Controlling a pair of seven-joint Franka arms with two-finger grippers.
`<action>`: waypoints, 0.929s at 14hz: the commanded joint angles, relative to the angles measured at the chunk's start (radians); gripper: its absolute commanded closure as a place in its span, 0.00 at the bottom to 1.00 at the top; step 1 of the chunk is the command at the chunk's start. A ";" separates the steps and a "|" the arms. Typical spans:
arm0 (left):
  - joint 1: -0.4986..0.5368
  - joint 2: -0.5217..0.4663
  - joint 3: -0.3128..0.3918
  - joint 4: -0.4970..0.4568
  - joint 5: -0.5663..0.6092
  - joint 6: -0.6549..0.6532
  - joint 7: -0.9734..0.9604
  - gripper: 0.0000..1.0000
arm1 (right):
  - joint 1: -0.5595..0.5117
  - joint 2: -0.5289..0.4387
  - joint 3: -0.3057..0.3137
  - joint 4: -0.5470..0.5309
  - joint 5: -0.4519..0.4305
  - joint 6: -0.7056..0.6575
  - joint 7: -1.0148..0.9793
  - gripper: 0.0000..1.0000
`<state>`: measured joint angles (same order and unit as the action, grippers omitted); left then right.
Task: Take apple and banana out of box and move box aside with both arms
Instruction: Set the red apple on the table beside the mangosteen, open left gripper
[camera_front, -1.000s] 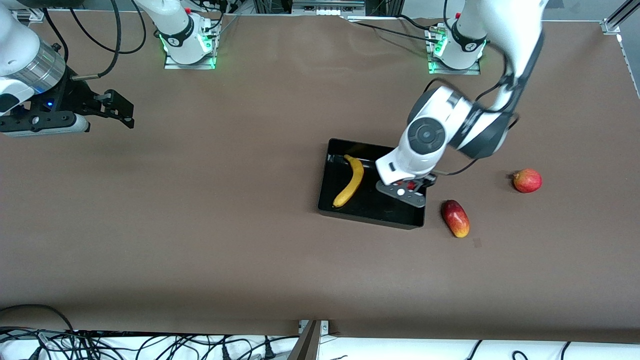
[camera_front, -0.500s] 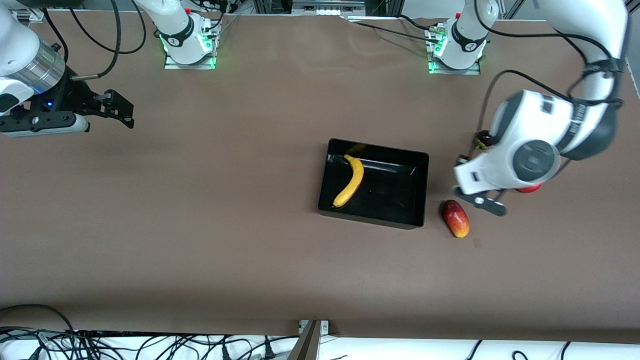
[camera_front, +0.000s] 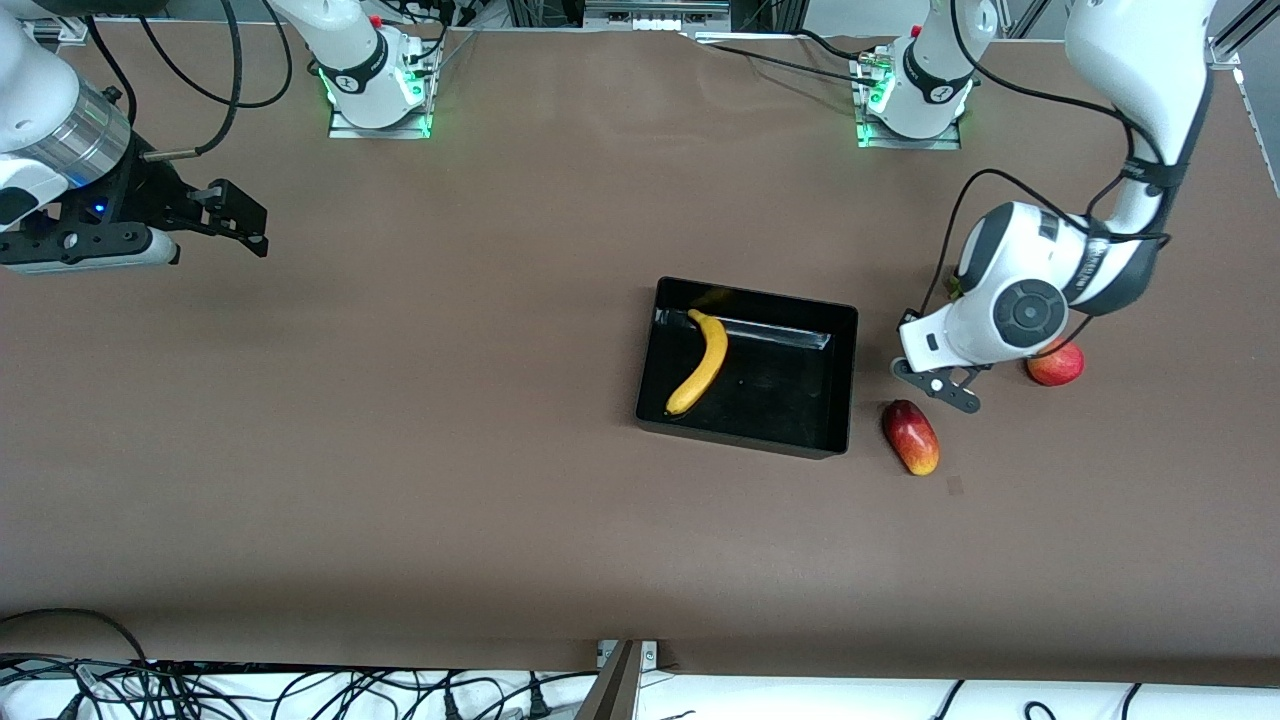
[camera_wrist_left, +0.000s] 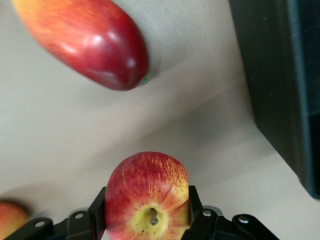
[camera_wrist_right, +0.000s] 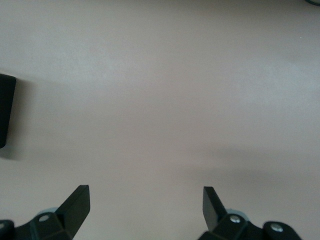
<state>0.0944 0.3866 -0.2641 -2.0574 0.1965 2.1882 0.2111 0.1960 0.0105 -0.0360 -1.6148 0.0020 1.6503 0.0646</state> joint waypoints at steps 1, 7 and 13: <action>0.025 -0.032 -0.006 -0.093 0.001 0.100 0.034 0.53 | -0.007 0.003 0.004 0.012 -0.005 -0.014 -0.003 0.00; 0.015 -0.081 -0.021 -0.002 -0.009 -0.023 0.027 0.00 | -0.006 0.003 0.005 0.012 -0.005 -0.015 -0.002 0.00; -0.106 -0.016 -0.144 0.356 -0.094 -0.320 -0.295 0.00 | -0.004 0.003 0.005 0.012 -0.005 -0.014 0.001 0.00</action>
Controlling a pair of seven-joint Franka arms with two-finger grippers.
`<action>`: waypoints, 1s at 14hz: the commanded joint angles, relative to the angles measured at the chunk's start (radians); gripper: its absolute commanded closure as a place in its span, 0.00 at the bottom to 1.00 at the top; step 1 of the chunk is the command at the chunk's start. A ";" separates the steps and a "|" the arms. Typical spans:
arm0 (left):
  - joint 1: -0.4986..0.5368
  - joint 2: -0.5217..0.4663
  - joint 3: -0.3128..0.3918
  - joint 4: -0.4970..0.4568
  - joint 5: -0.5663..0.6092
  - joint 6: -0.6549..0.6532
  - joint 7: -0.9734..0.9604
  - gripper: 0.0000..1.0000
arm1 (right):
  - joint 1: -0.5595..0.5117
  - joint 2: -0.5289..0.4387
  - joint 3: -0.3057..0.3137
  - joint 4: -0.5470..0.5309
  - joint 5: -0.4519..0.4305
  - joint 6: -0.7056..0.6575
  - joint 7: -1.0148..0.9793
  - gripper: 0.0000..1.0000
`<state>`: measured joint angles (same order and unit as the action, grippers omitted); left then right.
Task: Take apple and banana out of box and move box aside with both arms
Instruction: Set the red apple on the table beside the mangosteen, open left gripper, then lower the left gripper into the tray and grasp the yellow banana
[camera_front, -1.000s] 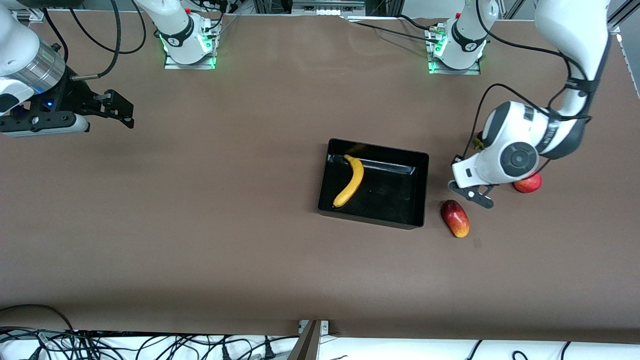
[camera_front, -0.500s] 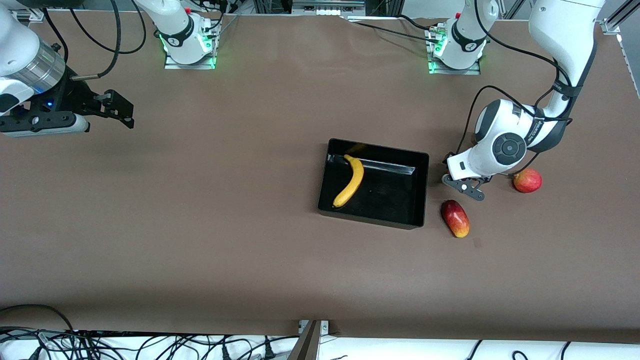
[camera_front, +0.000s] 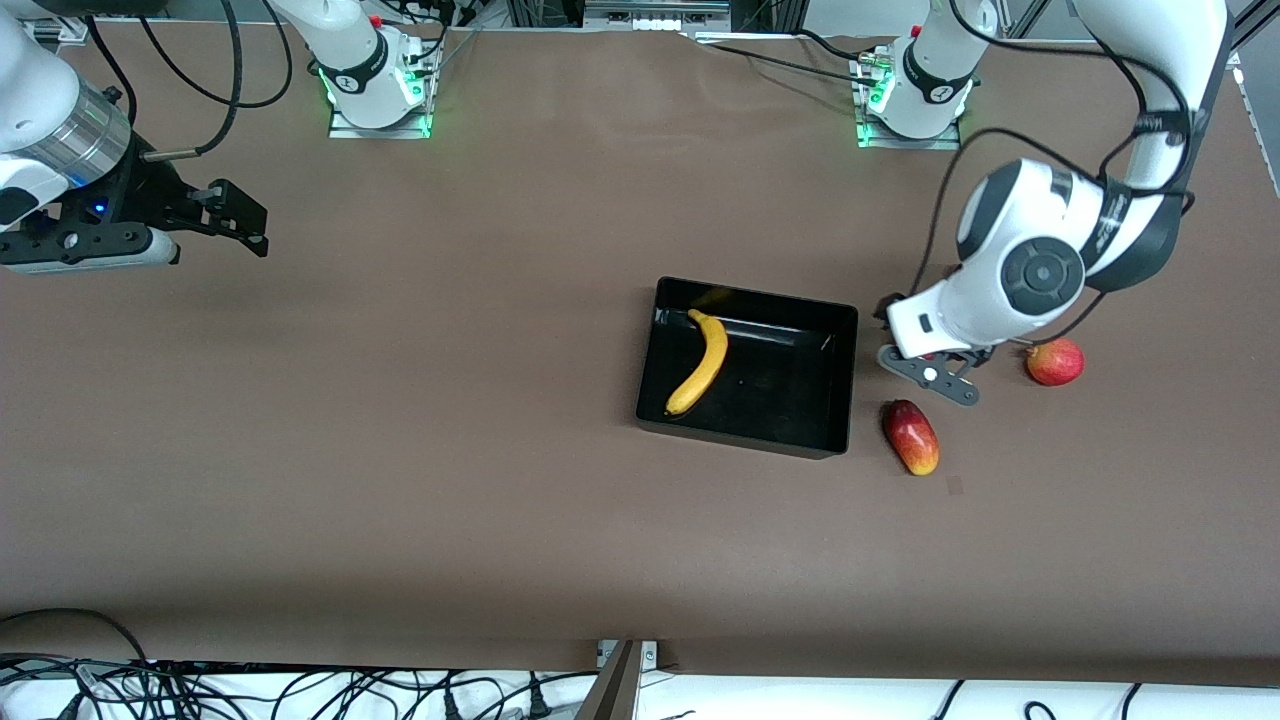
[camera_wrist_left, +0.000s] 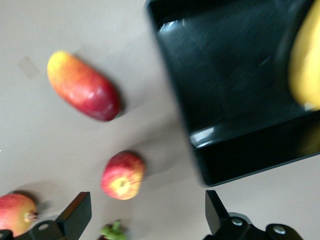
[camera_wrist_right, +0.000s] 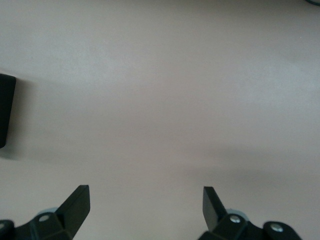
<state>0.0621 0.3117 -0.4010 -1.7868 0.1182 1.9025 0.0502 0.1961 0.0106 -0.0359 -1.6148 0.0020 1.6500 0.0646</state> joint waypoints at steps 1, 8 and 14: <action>-0.126 0.091 -0.007 0.108 -0.015 -0.031 -0.233 0.00 | -0.004 0.003 0.005 0.012 -0.005 -0.013 0.001 0.00; -0.281 0.325 -0.004 0.176 0.000 0.188 -0.477 0.00 | -0.004 0.003 0.005 0.013 -0.005 -0.013 -0.002 0.00; -0.323 0.415 0.004 0.121 0.005 0.334 -0.518 0.00 | -0.004 0.003 0.005 0.013 -0.005 -0.013 -0.002 0.00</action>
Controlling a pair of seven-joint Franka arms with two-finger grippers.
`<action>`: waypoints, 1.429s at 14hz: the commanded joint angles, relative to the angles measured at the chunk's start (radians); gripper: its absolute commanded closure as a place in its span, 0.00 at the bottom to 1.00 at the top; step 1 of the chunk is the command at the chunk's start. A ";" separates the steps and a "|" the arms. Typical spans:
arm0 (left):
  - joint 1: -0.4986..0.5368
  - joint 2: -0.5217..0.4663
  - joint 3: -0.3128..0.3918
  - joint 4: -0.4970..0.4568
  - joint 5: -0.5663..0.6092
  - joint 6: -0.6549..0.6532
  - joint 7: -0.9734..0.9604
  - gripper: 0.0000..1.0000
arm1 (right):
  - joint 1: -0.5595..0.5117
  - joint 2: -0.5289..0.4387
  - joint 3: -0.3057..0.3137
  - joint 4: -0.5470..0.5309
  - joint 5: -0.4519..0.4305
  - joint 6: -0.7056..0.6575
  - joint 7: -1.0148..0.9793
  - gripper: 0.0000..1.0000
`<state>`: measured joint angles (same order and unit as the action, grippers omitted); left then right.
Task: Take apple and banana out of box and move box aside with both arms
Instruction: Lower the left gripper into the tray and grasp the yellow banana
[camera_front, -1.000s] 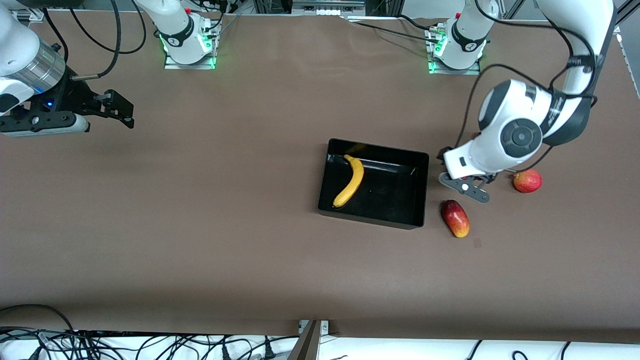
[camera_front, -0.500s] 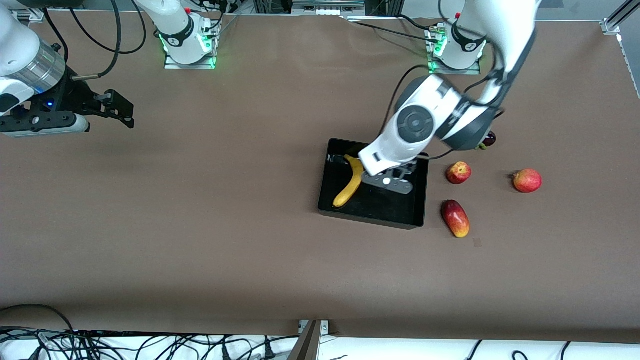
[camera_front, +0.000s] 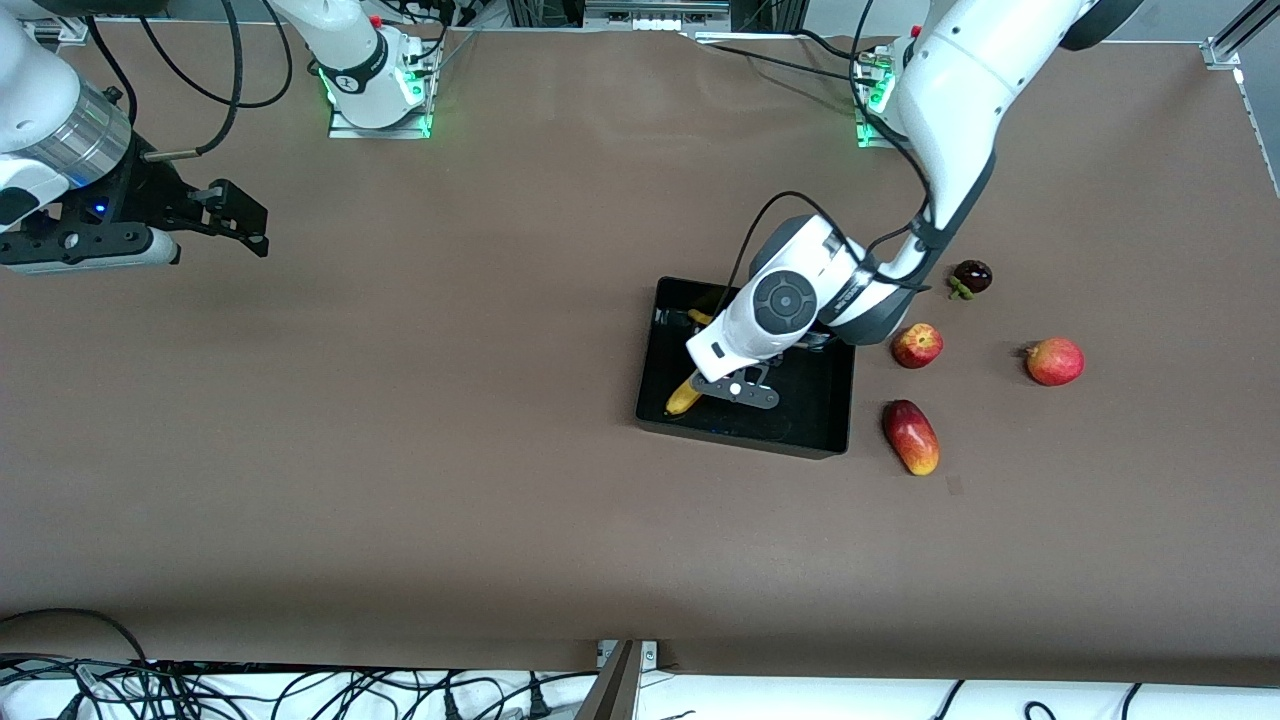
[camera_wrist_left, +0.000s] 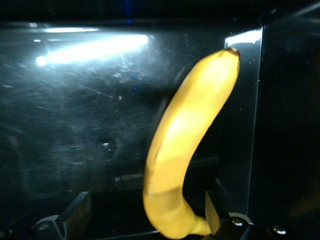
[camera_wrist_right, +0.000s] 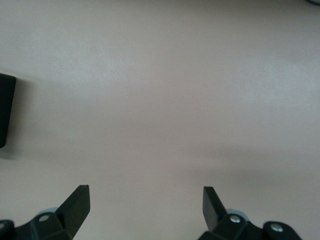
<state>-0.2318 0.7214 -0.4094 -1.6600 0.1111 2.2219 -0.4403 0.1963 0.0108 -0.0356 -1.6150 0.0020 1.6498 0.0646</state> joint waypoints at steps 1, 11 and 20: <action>-0.029 0.018 0.012 -0.006 0.019 0.030 -0.028 0.00 | -0.005 0.002 0.005 0.014 -0.005 -0.012 -0.002 0.00; -0.027 0.038 0.011 -0.004 0.114 0.028 -0.024 1.00 | -0.005 0.002 0.005 0.014 -0.005 -0.013 0.001 0.00; -0.008 -0.080 0.008 0.051 0.104 -0.125 -0.017 1.00 | -0.005 0.002 0.005 0.014 -0.005 -0.013 0.001 0.00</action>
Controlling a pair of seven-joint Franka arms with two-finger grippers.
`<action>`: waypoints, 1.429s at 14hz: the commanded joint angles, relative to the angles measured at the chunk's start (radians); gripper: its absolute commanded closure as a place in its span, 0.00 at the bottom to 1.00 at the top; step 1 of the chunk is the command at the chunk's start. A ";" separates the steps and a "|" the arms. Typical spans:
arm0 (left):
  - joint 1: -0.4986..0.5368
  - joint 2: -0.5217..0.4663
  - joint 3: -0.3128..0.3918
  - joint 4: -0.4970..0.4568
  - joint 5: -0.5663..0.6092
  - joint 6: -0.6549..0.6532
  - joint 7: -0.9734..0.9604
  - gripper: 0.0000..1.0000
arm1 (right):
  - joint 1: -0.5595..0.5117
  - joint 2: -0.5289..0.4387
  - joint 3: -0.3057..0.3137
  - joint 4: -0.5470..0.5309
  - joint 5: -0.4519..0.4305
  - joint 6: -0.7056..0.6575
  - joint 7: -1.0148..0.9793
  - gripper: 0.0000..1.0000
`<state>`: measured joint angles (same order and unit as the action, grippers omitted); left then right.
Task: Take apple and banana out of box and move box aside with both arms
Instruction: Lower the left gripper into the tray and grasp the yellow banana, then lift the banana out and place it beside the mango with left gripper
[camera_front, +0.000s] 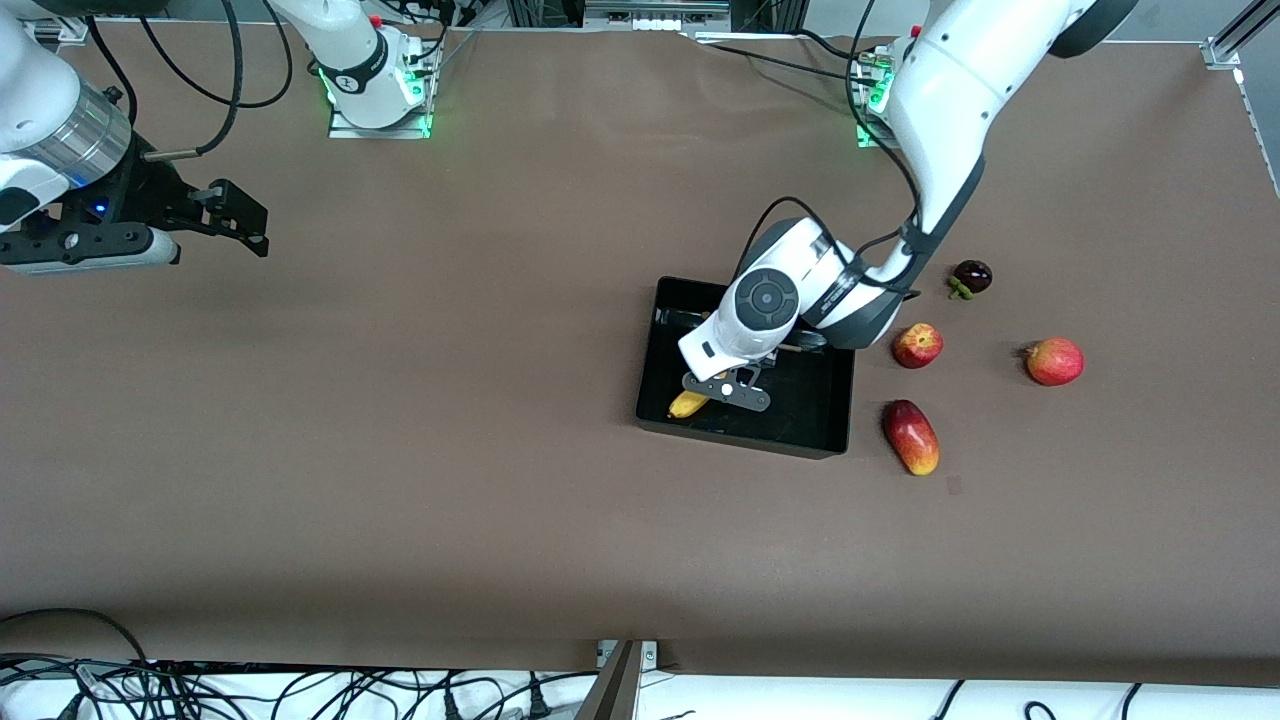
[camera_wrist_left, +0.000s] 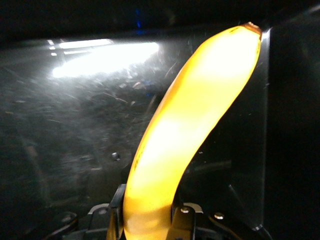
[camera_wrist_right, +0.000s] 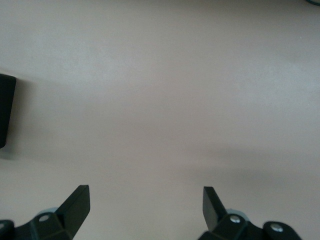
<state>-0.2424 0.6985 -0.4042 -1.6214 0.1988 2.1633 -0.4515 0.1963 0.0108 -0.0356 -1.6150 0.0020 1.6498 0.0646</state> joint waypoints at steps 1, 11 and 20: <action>0.008 -0.063 0.001 0.038 0.013 -0.109 -0.004 1.00 | -0.005 0.003 0.005 0.013 -0.007 -0.013 -0.002 0.00; 0.314 -0.083 0.010 0.258 0.034 -0.474 0.190 1.00 | 0.003 0.005 0.011 0.017 -0.008 -0.001 -0.012 0.00; 0.641 0.044 0.010 0.088 0.151 -0.164 0.470 1.00 | 0.080 0.119 0.043 0.029 -0.005 0.008 -0.014 0.00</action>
<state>0.3616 0.7372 -0.3777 -1.4599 0.3213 1.9109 -0.0095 0.2343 0.0631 0.0067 -1.6119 0.0023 1.6612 0.0603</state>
